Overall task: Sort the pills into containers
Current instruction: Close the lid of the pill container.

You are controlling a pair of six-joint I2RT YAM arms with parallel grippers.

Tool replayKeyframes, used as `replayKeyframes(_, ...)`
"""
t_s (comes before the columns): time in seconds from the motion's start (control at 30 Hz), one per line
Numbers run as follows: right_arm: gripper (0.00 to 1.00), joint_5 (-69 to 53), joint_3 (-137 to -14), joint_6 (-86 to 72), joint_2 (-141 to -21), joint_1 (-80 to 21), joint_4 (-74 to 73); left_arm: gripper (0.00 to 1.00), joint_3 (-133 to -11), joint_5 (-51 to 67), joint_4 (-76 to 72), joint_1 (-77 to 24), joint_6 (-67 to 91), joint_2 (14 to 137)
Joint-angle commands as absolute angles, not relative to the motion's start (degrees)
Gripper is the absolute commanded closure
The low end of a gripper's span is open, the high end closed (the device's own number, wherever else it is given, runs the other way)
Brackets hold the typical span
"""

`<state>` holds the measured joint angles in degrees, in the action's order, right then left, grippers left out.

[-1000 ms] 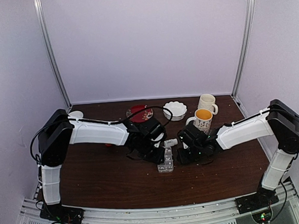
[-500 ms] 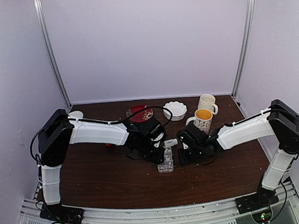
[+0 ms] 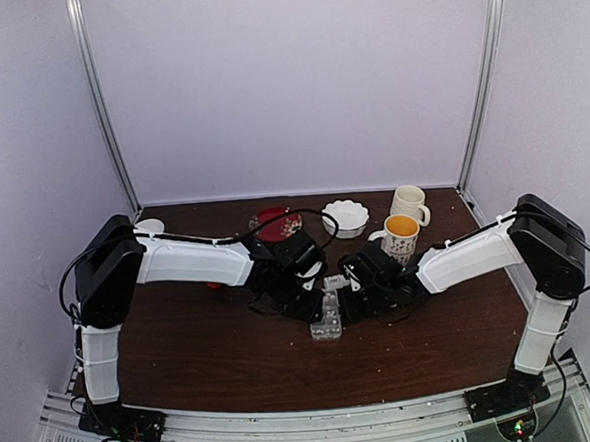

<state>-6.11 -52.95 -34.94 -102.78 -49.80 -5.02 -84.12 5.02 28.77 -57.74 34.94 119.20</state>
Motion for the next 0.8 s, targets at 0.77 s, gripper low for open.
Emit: replayKeyframes(0.77, 0.84, 3.67, -52.74, -26.21, -74.30, -48.87, -11.87, 0.54, -79.68, -10.21, 31.86, -56.37, 32.13, 100.61)
